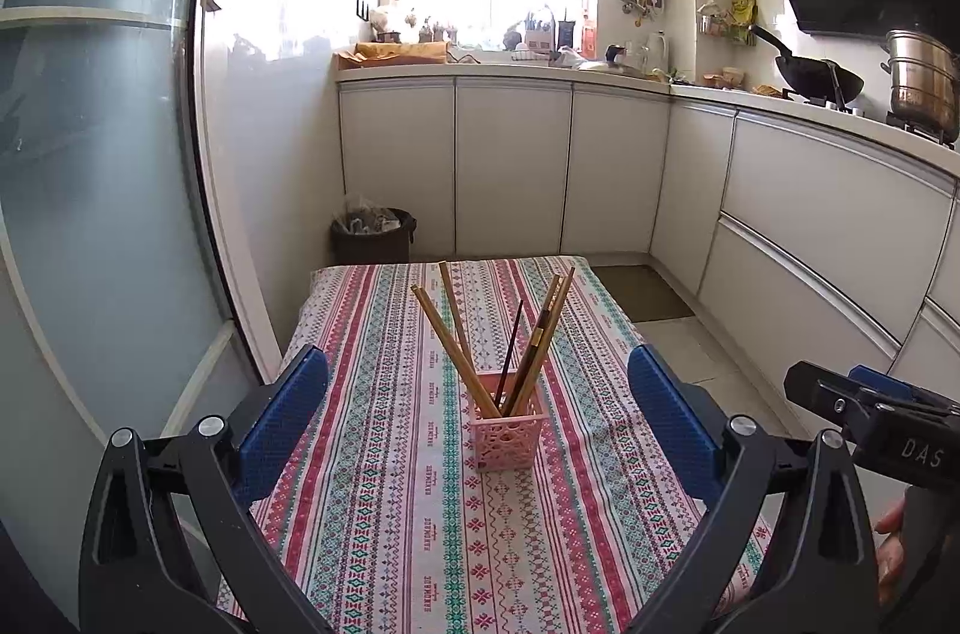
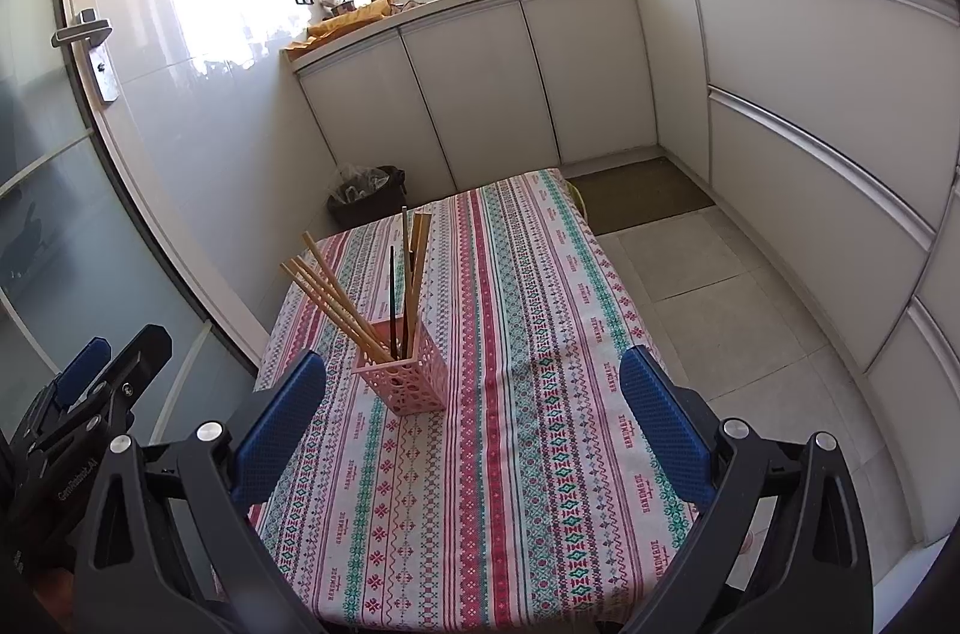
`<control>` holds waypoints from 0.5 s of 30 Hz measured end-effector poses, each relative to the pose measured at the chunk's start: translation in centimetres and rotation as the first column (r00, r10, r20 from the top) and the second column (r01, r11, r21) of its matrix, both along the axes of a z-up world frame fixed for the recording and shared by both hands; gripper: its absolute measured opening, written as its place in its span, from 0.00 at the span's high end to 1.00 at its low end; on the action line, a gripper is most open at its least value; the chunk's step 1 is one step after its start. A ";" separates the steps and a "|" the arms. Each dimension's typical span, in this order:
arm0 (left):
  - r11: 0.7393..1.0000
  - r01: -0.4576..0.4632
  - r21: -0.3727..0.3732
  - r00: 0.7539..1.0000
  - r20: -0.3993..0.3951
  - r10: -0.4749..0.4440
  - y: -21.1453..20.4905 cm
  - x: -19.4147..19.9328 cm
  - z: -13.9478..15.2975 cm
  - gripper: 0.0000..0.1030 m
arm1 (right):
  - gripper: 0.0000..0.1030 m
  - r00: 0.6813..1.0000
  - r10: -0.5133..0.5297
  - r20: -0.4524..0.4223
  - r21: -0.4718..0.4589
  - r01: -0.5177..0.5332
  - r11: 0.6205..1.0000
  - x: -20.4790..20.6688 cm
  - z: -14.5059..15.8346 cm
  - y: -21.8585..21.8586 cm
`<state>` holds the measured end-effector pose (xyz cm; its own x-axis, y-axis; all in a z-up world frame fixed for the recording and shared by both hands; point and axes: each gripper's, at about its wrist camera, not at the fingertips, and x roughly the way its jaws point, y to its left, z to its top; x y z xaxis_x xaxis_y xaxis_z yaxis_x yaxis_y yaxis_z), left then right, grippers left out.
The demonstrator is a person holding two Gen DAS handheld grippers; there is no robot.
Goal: Organize utensils
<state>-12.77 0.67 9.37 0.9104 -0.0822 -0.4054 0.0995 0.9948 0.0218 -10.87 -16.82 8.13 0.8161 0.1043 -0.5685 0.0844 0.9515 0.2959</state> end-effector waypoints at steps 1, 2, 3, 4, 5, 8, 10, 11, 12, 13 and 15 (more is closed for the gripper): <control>1.000 -0.004 0.012 1.000 0.009 0.004 -0.1 0.0 0.0 0.07 | 0.07 1.000 0.000 -0.001 0.001 0.000 1.000 0.0 0.0 0.0; 1.000 -0.008 0.019 1.000 0.018 0.008 -0.2 -0.1 -0.1 0.08 | 0.07 1.000 0.000 -0.002 0.003 0.000 1.000 0.0 0.0 0.0; 1.000 -0.008 0.020 1.000 0.026 0.007 -0.1 -0.2 -0.1 0.08 | 0.07 1.000 0.000 -0.003 0.005 0.000 1.000 0.0 -0.1 0.0; 1.000 -0.006 0.018 1.000 0.030 0.006 -0.1 -0.2 -0.1 0.09 | 0.07 1.000 0.000 -0.004 0.006 0.000 1.000 0.0 -0.1 0.0; 1.000 -0.005 0.016 0.999 0.033 0.004 -0.2 -0.2 -0.1 0.13 | 0.07 1.000 -0.001 -0.006 0.005 0.001 1.000 0.0 -0.2 0.0; 1.000 0.003 0.005 0.999 0.038 -0.003 -0.1 -0.1 0.0 0.14 | 0.07 1.000 0.000 -0.008 0.007 0.000 1.000 0.1 -0.2 -0.1; 1.000 0.006 -0.002 0.999 0.044 -0.006 0.0 -0.1 0.1 0.10 | 0.07 1.000 -0.001 -0.006 0.006 0.001 1.000 0.1 -0.1 -0.1; 1.000 0.005 -0.004 0.999 0.048 -0.005 0.0 -0.1 0.1 0.07 | 0.07 1.000 0.000 -0.006 0.006 0.000 1.000 0.3 -0.1 -0.1; 1.000 0.004 -0.008 0.999 0.048 -0.003 0.1 -0.1 0.2 0.07 | 0.07 1.000 0.000 -0.005 0.005 0.000 1.000 0.3 0.0 -0.1; 1.000 0.009 -0.018 0.999 0.043 -0.008 0.1 -0.1 0.2 0.07 | 0.07 1.000 0.000 -0.004 0.004 0.000 1.000 0.3 0.0 -0.1; 0.999 0.017 -0.028 0.999 0.036 -0.016 0.2 -0.1 0.2 0.07 | 0.07 1.000 0.000 -0.004 0.005 0.000 1.000 0.3 0.0 -0.1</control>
